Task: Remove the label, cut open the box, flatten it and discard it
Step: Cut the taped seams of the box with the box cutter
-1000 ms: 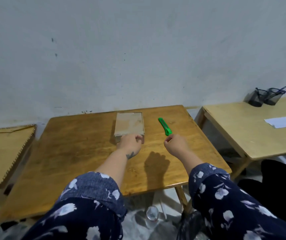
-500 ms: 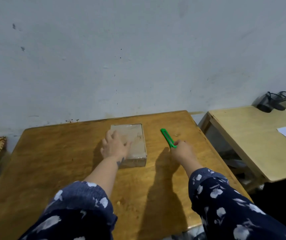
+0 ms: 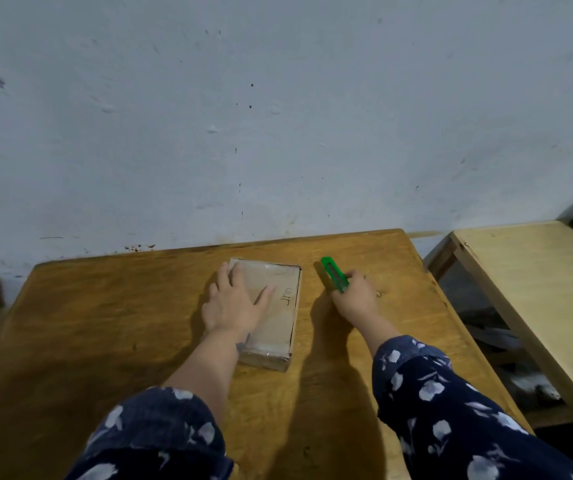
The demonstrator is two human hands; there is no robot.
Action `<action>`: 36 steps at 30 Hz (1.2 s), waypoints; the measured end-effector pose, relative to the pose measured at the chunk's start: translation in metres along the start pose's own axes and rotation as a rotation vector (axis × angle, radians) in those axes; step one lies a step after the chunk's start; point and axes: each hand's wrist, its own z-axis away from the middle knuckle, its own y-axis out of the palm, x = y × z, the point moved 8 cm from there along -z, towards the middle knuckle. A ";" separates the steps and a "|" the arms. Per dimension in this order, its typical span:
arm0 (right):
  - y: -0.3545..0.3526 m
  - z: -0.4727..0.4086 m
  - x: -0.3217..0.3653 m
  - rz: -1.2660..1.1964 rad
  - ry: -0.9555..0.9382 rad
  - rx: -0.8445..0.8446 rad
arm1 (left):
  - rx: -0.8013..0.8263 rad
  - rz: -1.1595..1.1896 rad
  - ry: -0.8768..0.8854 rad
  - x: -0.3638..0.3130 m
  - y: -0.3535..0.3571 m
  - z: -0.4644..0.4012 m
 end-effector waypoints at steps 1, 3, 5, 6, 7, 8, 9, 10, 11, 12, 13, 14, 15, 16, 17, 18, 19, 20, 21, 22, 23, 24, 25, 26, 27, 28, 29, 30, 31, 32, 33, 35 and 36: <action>0.000 0.001 0.006 -0.095 0.011 0.015 | 0.011 -0.003 0.025 0.002 -0.001 -0.002; 0.006 0.008 0.015 -0.359 0.087 0.115 | 0.035 -0.007 0.075 0.009 -0.004 -0.005; 0.014 0.022 0.023 -0.566 0.163 0.243 | 0.053 -0.016 0.112 0.019 -0.006 -0.005; 0.018 0.029 0.027 -0.638 0.183 0.307 | 0.059 -0.018 0.122 0.024 -0.008 -0.003; 0.023 0.037 0.032 -0.699 0.192 0.371 | 0.064 -0.018 0.128 0.030 -0.010 -0.001; 0.028 0.045 0.036 -0.745 0.198 0.433 | 0.067 -0.017 0.133 0.035 -0.012 0.002; 0.031 0.053 0.041 -0.777 0.199 0.484 | 0.072 -0.013 0.139 0.041 -0.014 0.006; 0.035 0.060 0.044 -0.804 0.197 0.515 | 0.075 -0.010 0.148 0.046 -0.017 0.011; 0.037 0.067 0.048 -0.841 0.194 0.527 | 0.082 -0.007 0.157 0.051 -0.018 0.015; 0.038 0.074 0.052 -0.890 0.192 0.519 | 0.090 -0.005 0.167 0.057 -0.020 0.019; 0.039 0.080 0.056 -0.946 0.194 0.499 | 0.098 -0.004 0.176 0.063 -0.022 0.024; 0.040 0.085 0.059 -0.988 0.197 0.467 | 0.103 -0.004 0.187 0.068 -0.024 0.028; 0.040 0.091 0.062 -1.009 0.189 0.428 | 0.105 -0.005 0.197 0.073 -0.026 0.033; 0.040 0.096 0.065 -1.002 0.170 0.386 | 0.106 -0.010 0.209 0.077 -0.028 0.038; 0.040 0.101 0.068 -0.980 0.140 0.348 | 0.106 -0.015 0.221 0.080 -0.030 0.043; 0.039 0.107 0.070 -0.953 0.108 0.314 | 0.110 -0.021 0.232 0.083 -0.031 0.047; 0.038 0.112 0.073 -0.931 0.076 0.288 | 0.115 -0.026 0.241 0.086 -0.032 0.052; 0.037 0.117 0.076 -0.922 0.052 0.265 | 0.119 -0.027 0.249 0.089 -0.034 0.055; 0.036 0.122 0.078 -0.927 0.035 0.250 | 0.122 -0.023 0.255 0.093 -0.034 0.058; 0.035 0.127 0.081 -0.941 0.024 0.240 | 0.125 -0.017 0.262 0.096 -0.035 0.061; 0.035 0.132 0.084 -0.957 0.016 0.240 | 0.126 -0.014 0.268 0.099 -0.036 0.064; 0.035 0.137 0.087 -0.970 0.010 0.249 | 0.125 -0.017 0.273 0.102 -0.037 0.066; 0.037 0.141 0.090 -0.974 0.011 0.263 | 0.124 -0.023 0.275 0.105 -0.037 0.070; 0.039 0.144 0.092 -0.959 0.018 0.276 | 0.122 -0.029 0.273 0.107 -0.038 0.073; 0.040 0.147 0.094 -0.914 0.026 0.291 | 0.117 -0.035 0.269 0.110 -0.038 0.076; 0.043 0.150 0.095 -0.824 0.024 0.304 | 0.116 -0.042 0.260 0.112 -0.037 0.078; 0.045 0.153 0.098 -0.690 0.005 0.310 | 0.115 -0.052 0.250 0.115 -0.037 0.080; 0.047 0.156 0.101 -0.537 -0.029 0.304 | 0.113 -0.063 0.244 0.116 -0.037 0.081; 0.048 0.159 0.105 -0.396 -0.077 0.284 | 0.109 -0.073 0.245 0.117 -0.036 0.081; 0.050 0.162 0.111 -0.276 -0.137 0.263 | 0.102 -0.080 0.247 0.118 -0.036 0.082; 0.052 0.165 0.117 -0.167 -0.202 0.247 | 0.093 -0.087 0.251 0.118 -0.036 0.082; 0.059 0.171 0.128 0.069 -0.323 0.228 | 0.084 -0.094 0.256 0.116 -0.036 0.082; 0.065 0.174 0.132 0.181 -0.371 0.226 | 0.085 -0.095 0.253 0.117 -0.036 0.082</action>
